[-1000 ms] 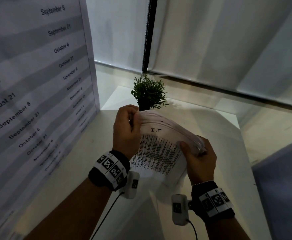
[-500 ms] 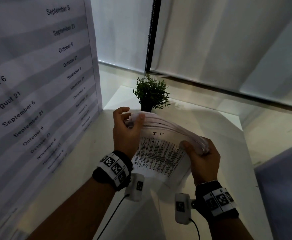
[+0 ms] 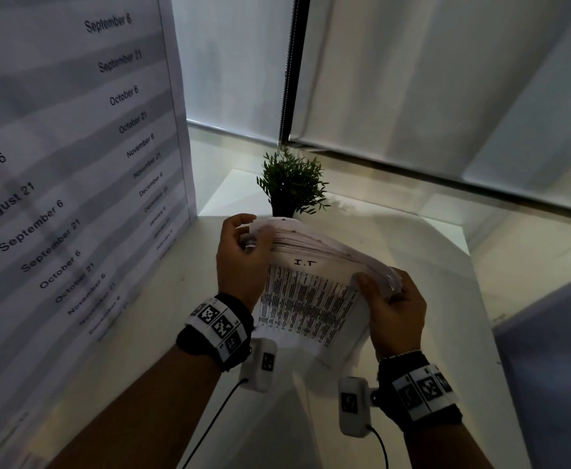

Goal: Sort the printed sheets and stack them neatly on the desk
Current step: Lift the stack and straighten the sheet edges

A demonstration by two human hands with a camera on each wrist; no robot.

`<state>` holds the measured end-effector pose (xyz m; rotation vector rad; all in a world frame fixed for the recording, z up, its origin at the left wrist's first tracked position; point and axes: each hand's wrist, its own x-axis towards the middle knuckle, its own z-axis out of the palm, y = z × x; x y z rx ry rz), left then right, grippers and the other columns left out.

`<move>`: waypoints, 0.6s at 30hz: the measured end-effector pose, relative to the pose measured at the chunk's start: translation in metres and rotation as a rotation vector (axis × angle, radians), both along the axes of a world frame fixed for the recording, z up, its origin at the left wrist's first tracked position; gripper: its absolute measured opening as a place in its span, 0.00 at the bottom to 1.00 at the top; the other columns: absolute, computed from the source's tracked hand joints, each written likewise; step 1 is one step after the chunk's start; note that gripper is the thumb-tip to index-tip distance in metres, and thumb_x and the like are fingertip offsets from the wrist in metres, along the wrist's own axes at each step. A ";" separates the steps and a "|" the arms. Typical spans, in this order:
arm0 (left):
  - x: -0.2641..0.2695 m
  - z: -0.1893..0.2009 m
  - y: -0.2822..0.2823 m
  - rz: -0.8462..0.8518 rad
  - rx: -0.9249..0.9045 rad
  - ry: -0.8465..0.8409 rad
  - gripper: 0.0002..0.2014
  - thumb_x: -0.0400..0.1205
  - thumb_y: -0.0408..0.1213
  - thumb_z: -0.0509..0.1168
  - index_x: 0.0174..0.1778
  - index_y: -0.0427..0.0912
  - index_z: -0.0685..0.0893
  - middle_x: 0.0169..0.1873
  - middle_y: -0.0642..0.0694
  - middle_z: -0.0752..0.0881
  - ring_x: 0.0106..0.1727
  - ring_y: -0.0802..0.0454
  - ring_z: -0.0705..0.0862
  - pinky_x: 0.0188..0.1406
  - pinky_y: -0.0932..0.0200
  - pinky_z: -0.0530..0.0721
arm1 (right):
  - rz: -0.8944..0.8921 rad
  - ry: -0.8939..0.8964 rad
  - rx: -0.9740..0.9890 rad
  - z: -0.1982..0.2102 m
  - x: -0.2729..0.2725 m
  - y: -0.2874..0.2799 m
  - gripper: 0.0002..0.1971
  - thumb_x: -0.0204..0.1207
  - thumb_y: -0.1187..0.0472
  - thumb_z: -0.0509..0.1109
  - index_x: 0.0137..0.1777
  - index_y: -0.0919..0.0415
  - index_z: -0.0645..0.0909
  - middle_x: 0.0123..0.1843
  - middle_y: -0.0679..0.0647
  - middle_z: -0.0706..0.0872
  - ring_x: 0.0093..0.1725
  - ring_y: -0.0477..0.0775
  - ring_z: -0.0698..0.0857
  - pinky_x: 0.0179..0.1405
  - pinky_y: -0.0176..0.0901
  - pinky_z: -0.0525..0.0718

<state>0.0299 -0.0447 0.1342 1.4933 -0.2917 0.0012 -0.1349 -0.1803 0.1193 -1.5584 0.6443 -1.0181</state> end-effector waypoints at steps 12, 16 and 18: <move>0.002 -0.013 0.016 -0.358 0.026 -0.079 0.26 0.77 0.35 0.72 0.67 0.46 0.69 0.52 0.54 0.83 0.49 0.70 0.86 0.43 0.72 0.84 | -0.038 0.026 0.009 -0.008 -0.001 -0.010 0.09 0.74 0.61 0.76 0.47 0.45 0.85 0.45 0.45 0.90 0.48 0.46 0.88 0.49 0.46 0.86; 0.004 -0.023 0.019 -0.312 0.225 -0.142 0.14 0.76 0.39 0.75 0.54 0.43 0.81 0.47 0.50 0.88 0.47 0.62 0.87 0.43 0.60 0.88 | -0.042 0.014 0.035 -0.002 -0.002 -0.012 0.09 0.75 0.64 0.75 0.46 0.46 0.85 0.42 0.41 0.90 0.45 0.41 0.87 0.46 0.39 0.86; 0.003 -0.024 0.023 -0.302 0.217 -0.199 0.13 0.79 0.41 0.72 0.53 0.38 0.83 0.46 0.48 0.89 0.48 0.58 0.87 0.46 0.60 0.87 | -0.054 -0.008 -0.007 0.002 -0.005 -0.010 0.09 0.75 0.65 0.75 0.45 0.48 0.84 0.40 0.39 0.89 0.41 0.36 0.86 0.41 0.31 0.84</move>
